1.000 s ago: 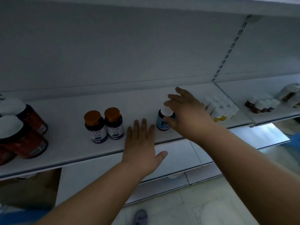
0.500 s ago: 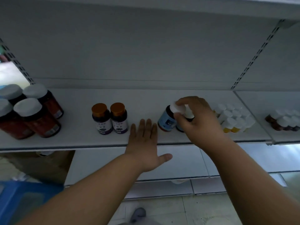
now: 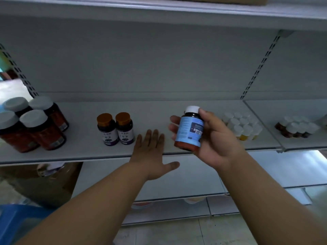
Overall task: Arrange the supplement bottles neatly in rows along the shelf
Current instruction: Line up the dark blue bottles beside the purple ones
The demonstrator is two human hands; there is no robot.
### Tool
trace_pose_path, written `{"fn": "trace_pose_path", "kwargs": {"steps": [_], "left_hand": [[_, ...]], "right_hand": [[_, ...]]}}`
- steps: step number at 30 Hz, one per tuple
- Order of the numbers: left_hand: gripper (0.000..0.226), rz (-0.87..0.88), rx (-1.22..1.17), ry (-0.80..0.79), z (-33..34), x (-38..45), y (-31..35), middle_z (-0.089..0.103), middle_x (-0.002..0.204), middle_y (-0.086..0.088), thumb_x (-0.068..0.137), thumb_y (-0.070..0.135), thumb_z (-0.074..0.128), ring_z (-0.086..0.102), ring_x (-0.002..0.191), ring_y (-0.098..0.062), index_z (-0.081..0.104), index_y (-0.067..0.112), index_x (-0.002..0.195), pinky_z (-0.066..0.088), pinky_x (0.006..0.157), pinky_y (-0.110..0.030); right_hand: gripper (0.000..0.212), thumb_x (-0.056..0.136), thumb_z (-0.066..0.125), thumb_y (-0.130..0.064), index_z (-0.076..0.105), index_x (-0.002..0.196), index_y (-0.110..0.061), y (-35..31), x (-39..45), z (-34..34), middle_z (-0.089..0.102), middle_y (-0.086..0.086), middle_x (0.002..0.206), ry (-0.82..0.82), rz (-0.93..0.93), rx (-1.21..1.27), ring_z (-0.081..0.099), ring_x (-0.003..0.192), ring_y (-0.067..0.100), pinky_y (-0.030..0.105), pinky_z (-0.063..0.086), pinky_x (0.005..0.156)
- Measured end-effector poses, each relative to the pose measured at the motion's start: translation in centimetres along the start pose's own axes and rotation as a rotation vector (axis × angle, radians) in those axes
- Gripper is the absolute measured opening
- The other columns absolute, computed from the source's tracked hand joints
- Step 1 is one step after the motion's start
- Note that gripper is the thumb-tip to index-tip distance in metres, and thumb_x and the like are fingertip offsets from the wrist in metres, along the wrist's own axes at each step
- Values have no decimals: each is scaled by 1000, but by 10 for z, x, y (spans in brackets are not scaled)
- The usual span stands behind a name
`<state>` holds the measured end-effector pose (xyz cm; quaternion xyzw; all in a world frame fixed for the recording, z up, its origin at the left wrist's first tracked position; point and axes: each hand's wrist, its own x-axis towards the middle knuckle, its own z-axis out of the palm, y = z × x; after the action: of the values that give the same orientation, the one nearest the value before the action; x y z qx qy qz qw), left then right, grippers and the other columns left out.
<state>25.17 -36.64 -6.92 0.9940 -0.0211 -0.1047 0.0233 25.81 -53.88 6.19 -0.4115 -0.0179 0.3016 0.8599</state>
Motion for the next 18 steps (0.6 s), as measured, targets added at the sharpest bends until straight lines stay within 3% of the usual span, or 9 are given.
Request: {"fn": "trace_pose_path", "kwargs": {"steps": [2, 5, 8, 11, 14, 16, 18], "left_hand": [[114, 6, -14, 25, 2, 2, -2, -20, 165, -7, 73, 94, 17, -23, 150, -27, -14, 24, 157, -12, 120, -52], [114, 6, -3, 34, 2, 2, -2, -20, 165, -6, 75, 93, 18, -22, 150, -27, -15, 22, 157, -12, 120, -51], [113, 4, -1, 34, 1, 1, -1, -21, 164, -6, 76, 92, 19, -23, 150, -27, -16, 22, 156, -12, 120, -50], [112, 7, -1, 47, 3, 1, -2, -21, 164, -6, 75, 93, 18, -24, 150, -27, -15, 22, 157, -13, 120, -50], [112, 2, 10, 45, 4, 1, -2, -22, 164, -6, 76, 92, 17, -24, 149, -27, -15, 20, 157, -14, 119, -50], [114, -4, 18, 47, 5, 3, -2, -23, 164, -6, 73, 94, 14, -24, 149, -27, -17, 21, 156, -14, 120, -50], [117, -2, 14, 51, 8, 5, -2, -22, 164, -6, 66, 96, 6, -23, 150, -26, -16, 24, 156, -14, 120, -50]], "right_hand": [[42, 84, 54, -35, 53, 115, -8, 3, -2, -2, 67, 24, 110, -64, 21, -9, 70, 87, 36, 47, 59, 76], [51, 85, 49, -50, 58, 110, -6, 5, -2, -4, 67, 20, 95, -59, 48, -25, 66, 69, 27, 35, 57, 64], [58, 86, 44, -48, 60, 116, -1, 4, -3, -10, 65, 21, 98, -61, 96, 4, 65, 74, 28, 36, 55, 69], [49, 77, 64, -42, 64, 104, -2, 5, -5, -12, 65, 17, 88, -29, 86, -9, 69, 76, 33, 42, 59, 68], [66, 52, 91, -40, 65, 103, -6, 7, -5, -16, 65, 16, 90, -38, 79, -1, 69, 73, 36, 46, 58, 65], [64, 62, 83, -44, 68, 110, -5, 7, -4, -20, 65, 19, 102, -66, 103, 25, 68, 75, 34, 43, 58, 68], [55, 80, 62, -43, 68, 115, -2, 6, -5, -23, 64, 22, 110, -104, 124, 24, 67, 82, 32, 43, 57, 76]]}}
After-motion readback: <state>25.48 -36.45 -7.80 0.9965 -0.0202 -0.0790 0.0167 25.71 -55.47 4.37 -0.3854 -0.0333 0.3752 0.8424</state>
